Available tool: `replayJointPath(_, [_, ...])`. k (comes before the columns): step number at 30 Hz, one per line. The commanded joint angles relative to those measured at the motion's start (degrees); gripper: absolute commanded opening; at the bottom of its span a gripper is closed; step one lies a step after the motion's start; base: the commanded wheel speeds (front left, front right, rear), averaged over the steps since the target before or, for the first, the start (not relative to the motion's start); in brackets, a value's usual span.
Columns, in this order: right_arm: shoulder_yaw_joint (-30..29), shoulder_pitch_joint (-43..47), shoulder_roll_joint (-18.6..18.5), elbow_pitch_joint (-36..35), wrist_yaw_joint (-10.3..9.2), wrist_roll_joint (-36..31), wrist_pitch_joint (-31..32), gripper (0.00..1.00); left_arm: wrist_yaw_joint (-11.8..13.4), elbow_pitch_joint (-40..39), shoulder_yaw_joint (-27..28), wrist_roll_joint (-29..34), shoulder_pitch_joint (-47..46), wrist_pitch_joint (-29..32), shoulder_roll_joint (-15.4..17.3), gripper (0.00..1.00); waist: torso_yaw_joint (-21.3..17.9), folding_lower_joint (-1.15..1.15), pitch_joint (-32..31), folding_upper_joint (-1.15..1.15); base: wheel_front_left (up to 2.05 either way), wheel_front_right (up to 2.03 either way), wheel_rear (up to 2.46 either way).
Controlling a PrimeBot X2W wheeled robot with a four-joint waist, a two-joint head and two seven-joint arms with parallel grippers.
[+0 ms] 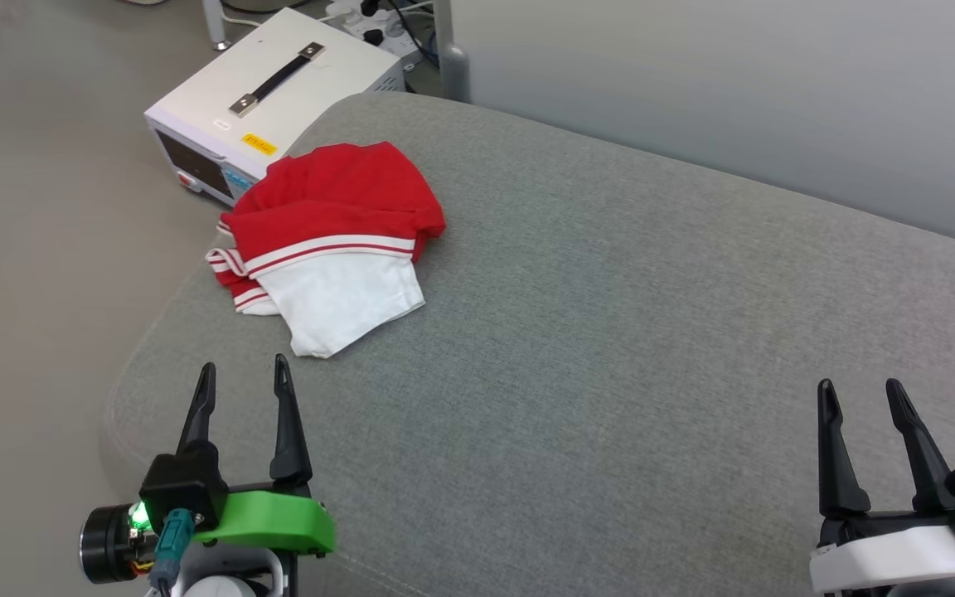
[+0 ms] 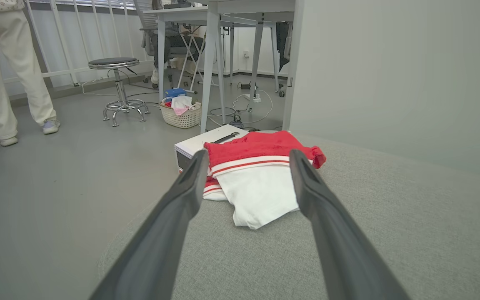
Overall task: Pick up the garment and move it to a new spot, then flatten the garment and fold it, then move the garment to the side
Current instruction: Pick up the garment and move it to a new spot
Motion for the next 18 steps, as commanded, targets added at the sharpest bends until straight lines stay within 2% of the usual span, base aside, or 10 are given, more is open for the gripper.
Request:
replayJointPath(1, [0.1, -0.8, -0.1, -0.3, -0.04, -0.4, -0.3, 1.00, 0.2, 0.0, 0.4, -0.7, -0.5, -0.3, -0.2, 1.00, 4.3, 0.00, 0.7, 0.00, 0.00, 0.00, 0.00])
replayJointPath(10, [0.7, -0.9, -0.1, -0.4, -0.04, -0.8, -0.3, 1.00, 0.2, 0.1, 1.4, -2.7, 0.0, -0.3, -0.2, 1.00, 9.2, 0.00, 0.9, 0.00, 0.00, 0.00, 0.00])
replayJointPath(18, [0.9, -0.8, -0.1, -0.2, -0.04, -0.9, -0.3, 1.00, 0.1, 0.1, 2.1, -3.5, 0.5, -0.3, -0.2, 1.00, 10.5, 0.00, 0.5, 0.00, 0.00, 0.00, 0.00])
